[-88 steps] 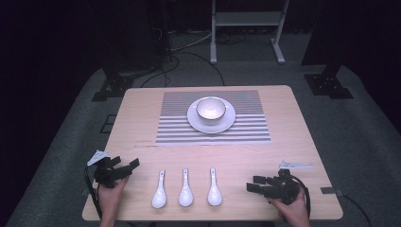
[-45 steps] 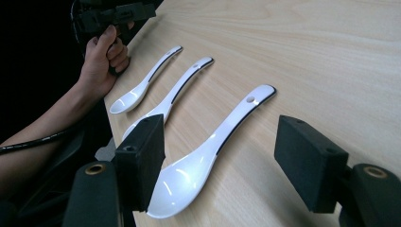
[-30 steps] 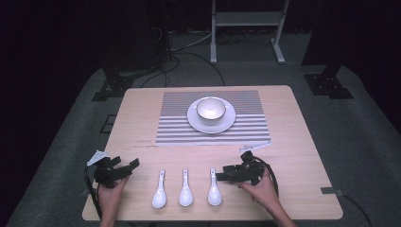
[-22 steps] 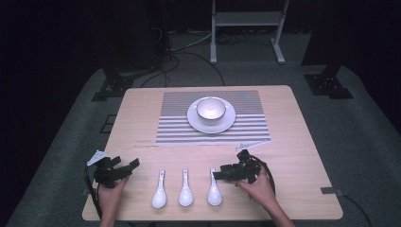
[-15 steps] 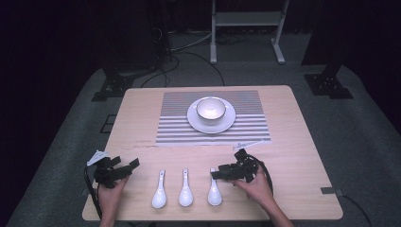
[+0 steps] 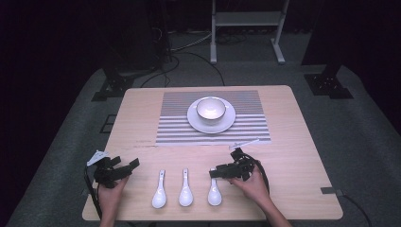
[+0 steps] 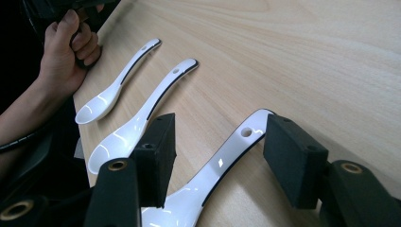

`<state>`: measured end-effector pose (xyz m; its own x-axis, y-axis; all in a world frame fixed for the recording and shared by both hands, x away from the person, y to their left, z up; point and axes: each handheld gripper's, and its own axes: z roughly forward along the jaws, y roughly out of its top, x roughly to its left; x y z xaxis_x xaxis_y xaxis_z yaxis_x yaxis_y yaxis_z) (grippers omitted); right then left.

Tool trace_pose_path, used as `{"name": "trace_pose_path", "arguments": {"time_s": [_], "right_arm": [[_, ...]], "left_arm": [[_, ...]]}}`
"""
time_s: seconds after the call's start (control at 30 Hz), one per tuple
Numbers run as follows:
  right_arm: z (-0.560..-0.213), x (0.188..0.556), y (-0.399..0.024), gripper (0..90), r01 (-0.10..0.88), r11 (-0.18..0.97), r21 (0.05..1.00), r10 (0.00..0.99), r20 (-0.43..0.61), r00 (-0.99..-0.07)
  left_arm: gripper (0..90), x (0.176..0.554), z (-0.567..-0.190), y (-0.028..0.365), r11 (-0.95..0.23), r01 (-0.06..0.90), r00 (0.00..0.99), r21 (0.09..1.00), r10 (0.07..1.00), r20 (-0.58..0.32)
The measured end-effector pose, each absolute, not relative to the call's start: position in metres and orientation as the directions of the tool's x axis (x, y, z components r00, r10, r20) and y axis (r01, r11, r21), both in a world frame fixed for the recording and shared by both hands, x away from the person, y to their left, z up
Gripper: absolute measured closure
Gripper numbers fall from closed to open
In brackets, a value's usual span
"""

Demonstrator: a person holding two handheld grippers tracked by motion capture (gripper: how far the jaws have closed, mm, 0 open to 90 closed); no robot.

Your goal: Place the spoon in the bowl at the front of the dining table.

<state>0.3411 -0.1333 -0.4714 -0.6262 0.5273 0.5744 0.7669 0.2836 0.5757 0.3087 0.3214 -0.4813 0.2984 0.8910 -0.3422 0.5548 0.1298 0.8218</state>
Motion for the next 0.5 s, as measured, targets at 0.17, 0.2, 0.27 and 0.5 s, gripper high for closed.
{"name": "trace_pose_path", "arguments": {"time_s": [0.17, 0.2, 0.27, 0.5], "right_arm": [[-0.474, 0.343, -0.13, 46.5, 0.77, 0.294, 0.566, 0.54, 0.567, -0.623], [-0.474, 0.343, -0.129, 46.5, 0.771, 0.294, 0.564, 0.548, 0.562, -0.62], [-0.474, 0.342, -0.128, 46.6, 0.77, 0.299, 0.564, 0.557, 0.552, -0.621], [-0.473, 0.341, -0.122, 48.7, 0.76, 0.318, 0.567, 0.592, 0.507, -0.626]], "left_arm": [[0.6, 0.309, -0.481, 0.322, 0.135, 0.553, 0.297, 0.822, 0.89, -0.346], [0.5, 0.309, -0.481, 0.322, 0.135, 0.553, 0.297, 0.822, 0.89, -0.346], [0.5, 0.309, -0.482, 0.322, 0.137, 0.552, 0.296, 0.822, 0.89, -0.347], [0.5, 0.309, -0.481, 0.322, 0.135, 0.554, 0.296, 0.822, 0.89, -0.346]]}}
